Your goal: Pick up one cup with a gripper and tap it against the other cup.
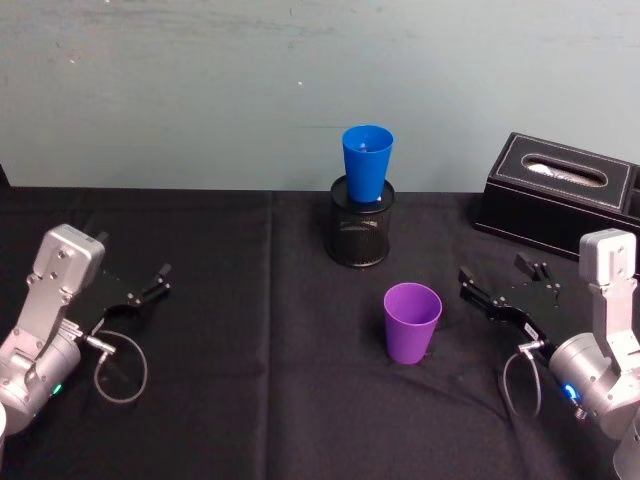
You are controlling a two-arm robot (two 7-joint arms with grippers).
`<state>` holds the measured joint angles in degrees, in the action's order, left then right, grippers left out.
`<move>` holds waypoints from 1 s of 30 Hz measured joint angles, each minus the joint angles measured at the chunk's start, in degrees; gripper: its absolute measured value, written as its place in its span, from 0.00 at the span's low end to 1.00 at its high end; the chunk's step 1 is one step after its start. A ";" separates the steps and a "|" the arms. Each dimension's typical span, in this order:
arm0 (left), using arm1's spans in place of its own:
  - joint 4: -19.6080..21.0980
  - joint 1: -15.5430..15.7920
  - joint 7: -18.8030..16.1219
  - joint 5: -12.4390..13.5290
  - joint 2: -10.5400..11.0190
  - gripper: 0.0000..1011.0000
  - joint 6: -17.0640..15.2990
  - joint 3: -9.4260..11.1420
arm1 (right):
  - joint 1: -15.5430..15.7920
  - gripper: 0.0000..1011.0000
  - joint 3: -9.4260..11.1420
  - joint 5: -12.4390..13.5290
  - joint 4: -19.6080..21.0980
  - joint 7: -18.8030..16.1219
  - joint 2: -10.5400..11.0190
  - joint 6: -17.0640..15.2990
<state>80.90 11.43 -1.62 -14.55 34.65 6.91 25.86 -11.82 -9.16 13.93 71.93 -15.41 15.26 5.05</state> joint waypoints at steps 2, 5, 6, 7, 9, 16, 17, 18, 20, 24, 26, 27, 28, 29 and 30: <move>0.00 0.00 0.00 0.00 0.00 1.00 0.00 0.00 | 0.01 0.99 -0.01 0.00 0.01 -0.01 0.01 0.01; 0.00 0.00 0.00 0.00 0.00 1.00 0.00 0.00 | 0.02 0.99 -0.03 0.01 0.04 -0.02 0.02 0.03; 0.00 0.00 0.00 0.00 0.00 1.00 0.00 0.00 | 0.03 0.99 -0.03 0.01 0.04 -0.02 0.03 0.04; 0.00 0.00 0.00 0.00 0.00 1.00 0.00 0.00 | 0.03 0.99 -0.04 0.01 0.05 -0.02 0.03 0.04; 0.00 0.00 0.00 0.00 0.00 1.00 0.00 0.00 | 0.04 0.99 -0.04 0.01 0.06 -0.02 0.04 0.06; 0.00 0.00 0.00 0.00 0.00 1.00 0.00 0.00 | 0.05 0.99 -0.04 0.04 0.08 -0.02 0.05 0.08; 0.00 0.00 0.00 0.00 0.00 1.00 0.00 0.00 | 0.05 0.99 -0.05 0.05 0.08 -0.02 0.04 0.08; 0.00 0.00 0.00 0.00 0.00 1.00 0.00 0.00 | 0.05 0.99 -0.04 0.06 0.08 -0.02 0.05 0.08; 0.00 0.00 0.00 0.00 0.00 1.00 0.00 0.00 | 0.05 0.99 -0.04 0.07 0.08 -0.02 0.05 0.08; 0.00 0.00 0.00 0.00 0.00 1.00 0.00 0.00 | 0.05 0.99 -0.04 0.07 0.08 -0.02 0.05 0.08; 0.00 0.00 0.00 0.00 0.00 1.00 0.00 0.00 | 0.05 0.99 -0.04 0.07 0.08 -0.02 0.05 0.08; 0.00 0.00 0.00 0.00 0.00 1.00 0.00 0.00 | 0.05 0.99 -0.04 0.07 0.08 -0.02 0.05 0.07; 0.00 0.00 0.00 0.00 0.00 1.00 0.00 0.00 | 0.05 0.99 -0.04 0.07 0.08 -0.02 0.05 0.08; 0.00 0.00 0.00 0.00 0.00 1.00 0.00 0.00 | 0.05 0.99 -0.04 0.07 0.08 -0.02 0.05 0.08; 0.00 0.00 0.00 0.00 0.00 1.00 0.00 0.00 | 0.05 0.99 -0.04 0.07 0.08 -0.02 0.05 0.07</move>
<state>80.90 11.43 -1.62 -14.55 34.65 6.91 25.86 -11.77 -9.21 14.01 72.01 -15.43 15.31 5.13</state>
